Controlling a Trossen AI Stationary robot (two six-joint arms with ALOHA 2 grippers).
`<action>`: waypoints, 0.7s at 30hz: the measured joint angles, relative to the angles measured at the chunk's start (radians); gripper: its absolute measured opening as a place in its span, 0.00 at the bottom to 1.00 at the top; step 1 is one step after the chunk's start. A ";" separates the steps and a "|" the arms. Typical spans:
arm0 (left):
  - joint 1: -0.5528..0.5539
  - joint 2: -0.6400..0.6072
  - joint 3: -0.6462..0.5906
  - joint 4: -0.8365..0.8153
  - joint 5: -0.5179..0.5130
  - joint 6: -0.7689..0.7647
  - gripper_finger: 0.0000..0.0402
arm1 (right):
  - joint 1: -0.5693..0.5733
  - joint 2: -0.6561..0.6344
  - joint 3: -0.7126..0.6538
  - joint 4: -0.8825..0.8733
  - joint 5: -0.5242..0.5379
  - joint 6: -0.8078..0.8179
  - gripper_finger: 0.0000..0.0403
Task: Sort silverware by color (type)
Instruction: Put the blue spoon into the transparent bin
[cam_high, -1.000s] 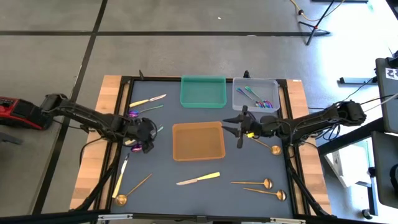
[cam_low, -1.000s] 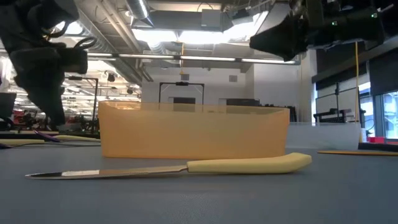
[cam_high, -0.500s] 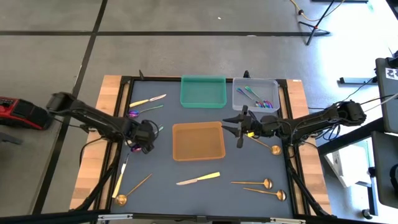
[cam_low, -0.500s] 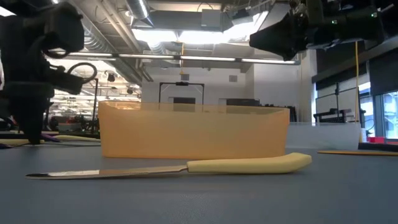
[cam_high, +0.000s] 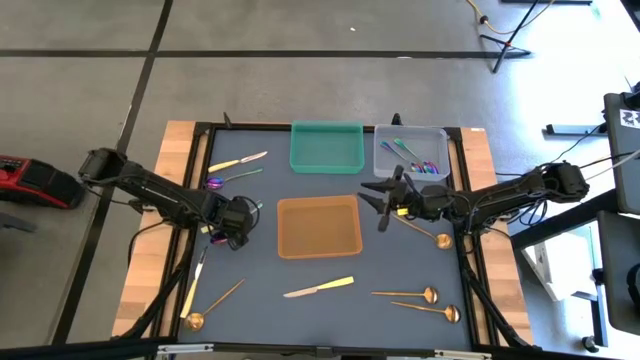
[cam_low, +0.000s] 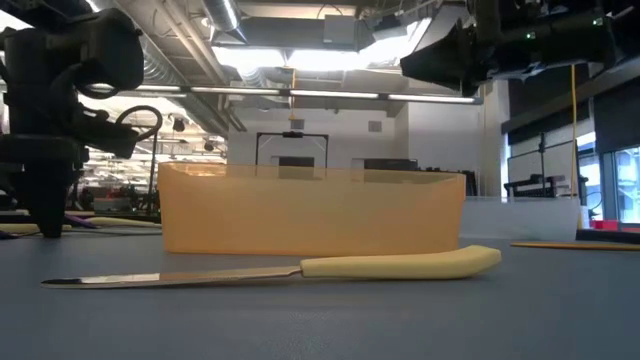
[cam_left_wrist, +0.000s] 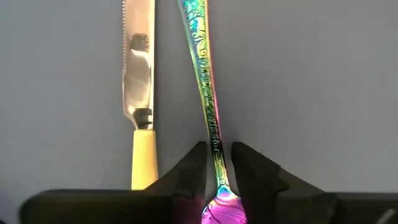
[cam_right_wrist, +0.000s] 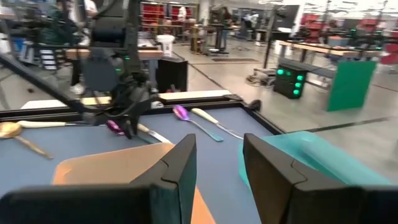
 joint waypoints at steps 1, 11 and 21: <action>-0.002 0.000 0.000 0.001 -0.001 0.001 0.14 | 0.000 0.000 0.000 -0.002 0.006 0.000 0.31; -0.041 -0.009 0.044 -0.042 -0.011 0.052 0.02 | 0.000 0.014 0.000 0.010 -0.116 0.077 0.31; -0.154 -0.086 0.239 -0.108 -0.210 0.149 0.04 | 0.000 0.177 0.028 0.112 -0.269 0.052 0.52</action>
